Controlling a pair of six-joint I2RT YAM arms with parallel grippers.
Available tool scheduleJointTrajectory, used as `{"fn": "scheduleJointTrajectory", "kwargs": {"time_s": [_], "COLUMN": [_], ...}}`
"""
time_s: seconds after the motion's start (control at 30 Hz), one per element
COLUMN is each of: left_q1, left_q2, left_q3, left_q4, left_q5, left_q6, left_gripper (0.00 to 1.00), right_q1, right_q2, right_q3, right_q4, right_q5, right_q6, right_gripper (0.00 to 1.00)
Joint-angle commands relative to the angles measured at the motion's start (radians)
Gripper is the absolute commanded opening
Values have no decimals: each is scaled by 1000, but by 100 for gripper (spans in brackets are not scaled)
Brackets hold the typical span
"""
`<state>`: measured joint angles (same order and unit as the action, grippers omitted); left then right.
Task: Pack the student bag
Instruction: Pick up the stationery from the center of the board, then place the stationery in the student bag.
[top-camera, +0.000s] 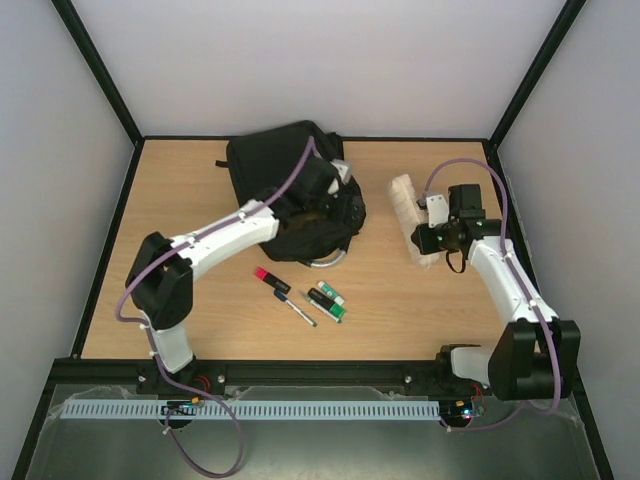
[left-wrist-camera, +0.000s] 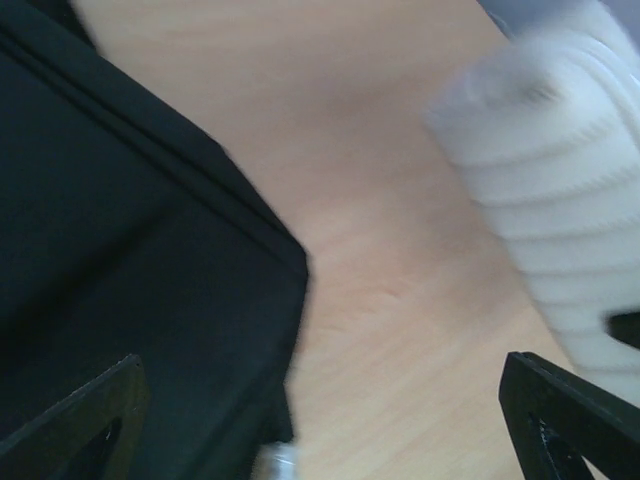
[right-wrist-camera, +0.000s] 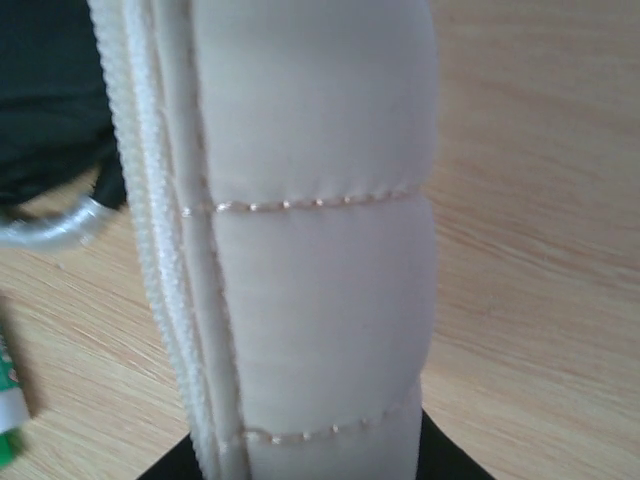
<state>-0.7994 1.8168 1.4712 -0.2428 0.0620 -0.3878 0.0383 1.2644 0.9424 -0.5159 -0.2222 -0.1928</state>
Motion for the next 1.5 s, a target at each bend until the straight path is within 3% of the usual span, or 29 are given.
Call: {"fn": "scheduleJointTrajectory", "kwargs": {"time_s": [0.0, 0.2, 0.33, 0.4, 0.5, 0.6, 0.67, 0.77, 0.87, 0.9, 1.0, 1.1, 1.2, 1.47], "left_q1": [60, 117, 119, 117, 126, 119, 74, 21, 33, 37, 22, 2, -2, -21], "left_q2": [-45, -166, -223, -207, -88, 41, 18, 11, 102, 124, 138, 155, 174, 185], "left_q3": [95, -53, -160, -165, -78, 67, -10, -93, 13, 33, 13, 0, -3, -15], "left_q4": [-225, -88, 5, -12, -191, -338, -217, -106, -239, -273, -286, -307, -327, -323], "left_q5": [-148, -229, -210, -320, -600, -468, -383, -376, -318, -294, -264, -367, -420, -389], "left_q6": [119, 179, 241, 255, 203, 254, 369, 505, 504, 504, 527, 542, 543, 558], "left_gripper": [99, 99, 99, 99, 99, 99, 95, 92, 64, 59, 61, 65, 65, 62], "right_q1": [-4, -3, -3, -4, -3, -4, -3, -3, -3, -3, -3, -3, -3, -3], "right_q2": [-58, -37, -70, -94, -121, -127, -110, -88, -100, -107, -126, -128, -124, -115], "right_q3": [-55, -66, -105, -122, -130, -129, -123, -109, -118, -120, -127, -129, -129, -128], "right_q4": [90, 56, 37, 44, 42, 35, 5, -22, -4, 0, 12, 12, 8, 5], "right_q5": [-87, -193, -279, -270, -289, -297, -338, -336, -304, -300, -284, -284, -287, -283], "right_q6": [54, 10, -37, -48, -56, -74, -96, -107, -97, -96, -87, -86, -89, -93], "right_gripper": [1, 1, 1, 1, 1, 4, 11, 1, 1, 1, 1, 1, 1, 1]}}
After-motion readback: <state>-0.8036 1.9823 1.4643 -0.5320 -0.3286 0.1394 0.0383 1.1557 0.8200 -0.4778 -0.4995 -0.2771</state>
